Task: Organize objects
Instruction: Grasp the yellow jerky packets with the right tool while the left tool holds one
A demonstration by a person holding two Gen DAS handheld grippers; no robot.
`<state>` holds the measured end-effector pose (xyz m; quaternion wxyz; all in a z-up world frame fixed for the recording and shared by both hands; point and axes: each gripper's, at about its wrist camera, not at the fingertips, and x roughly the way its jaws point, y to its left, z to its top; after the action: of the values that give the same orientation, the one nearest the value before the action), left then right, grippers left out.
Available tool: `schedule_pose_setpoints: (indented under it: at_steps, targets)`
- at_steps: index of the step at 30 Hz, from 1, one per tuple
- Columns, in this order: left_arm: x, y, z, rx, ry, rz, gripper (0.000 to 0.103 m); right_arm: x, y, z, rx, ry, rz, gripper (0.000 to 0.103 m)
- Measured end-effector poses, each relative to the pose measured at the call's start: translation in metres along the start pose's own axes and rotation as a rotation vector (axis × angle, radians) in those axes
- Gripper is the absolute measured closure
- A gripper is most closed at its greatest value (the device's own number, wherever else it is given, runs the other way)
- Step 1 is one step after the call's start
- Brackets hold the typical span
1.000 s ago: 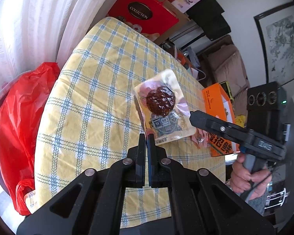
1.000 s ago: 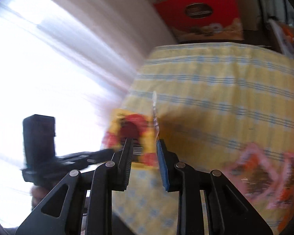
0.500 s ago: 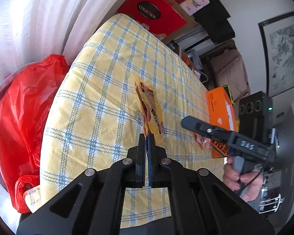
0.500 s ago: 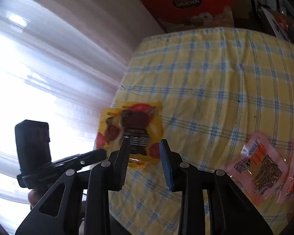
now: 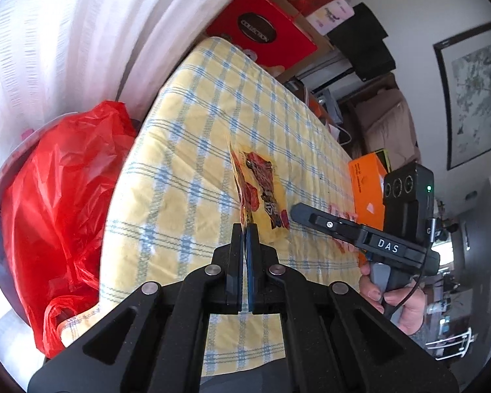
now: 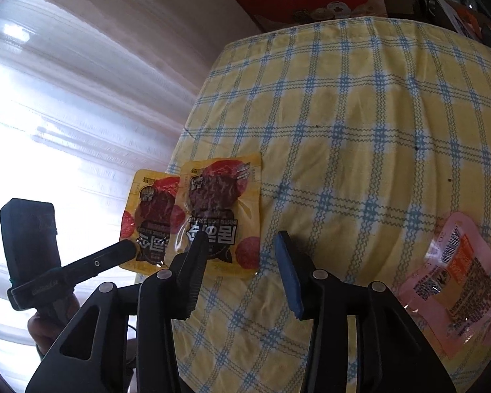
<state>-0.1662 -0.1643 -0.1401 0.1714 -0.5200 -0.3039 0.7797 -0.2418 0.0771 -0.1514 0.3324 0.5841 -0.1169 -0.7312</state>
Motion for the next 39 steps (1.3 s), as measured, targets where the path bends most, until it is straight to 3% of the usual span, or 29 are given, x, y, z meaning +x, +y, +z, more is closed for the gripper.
schedule_pose_setpoints:
  at_steps: [5, 7, 11, 13, 18, 22, 26, 29, 32, 39]
  targets:
    - [0.004, -0.004, -0.002, -0.005, 0.008, -0.027, 0.102, -0.006, 0.016, -0.008, -0.06, -0.021, -0.049, 0.058]
    - [0.004, -0.005, -0.004, -0.002, 0.01, -0.028, 0.102, -0.012, 0.014, -0.015, -0.017, -0.015, -0.033, 0.057]
    - [0.008, -0.003, -0.008, -0.011, 0.021, -0.034, 0.102, -0.014, -0.002, -0.033, 0.183, 0.002, 0.191, 0.057]
    - [0.009, -0.003, -0.008, -0.016, 0.023, -0.036, 0.102, -0.009, -0.007, -0.036, 0.242, -0.003, 0.236, 0.057]
    - [0.011, -0.004, -0.01, -0.023, 0.034, -0.042, 0.102, 0.0, -0.012, -0.036, 0.332, -0.015, 0.228, 0.058]
    - [0.013, -0.006, -0.011, -0.019, 0.041, -0.048, 0.102, 0.003, -0.006, -0.031, 0.333, -0.047, 0.162, 0.062]
    - [0.016, -0.007, -0.011, -0.025, 0.044, -0.052, 0.102, 0.002, -0.011, -0.029, 0.388, -0.101, 0.11, 0.079]
    - [0.016, -0.008, -0.01, -0.025, 0.042, -0.054, 0.102, -0.002, -0.021, -0.034, 0.463, -0.159, 0.114, 0.085]
    - [0.015, -0.008, -0.009, -0.02, 0.044, -0.055, 0.102, -0.008, -0.027, -0.035, 0.479, -0.236, 0.096, 0.088]
    - [-0.009, -0.014, 0.004, -0.005, -0.006, -0.075, 0.102, -0.021, -0.035, -0.031, 0.45, -0.288, 0.073, 0.09]
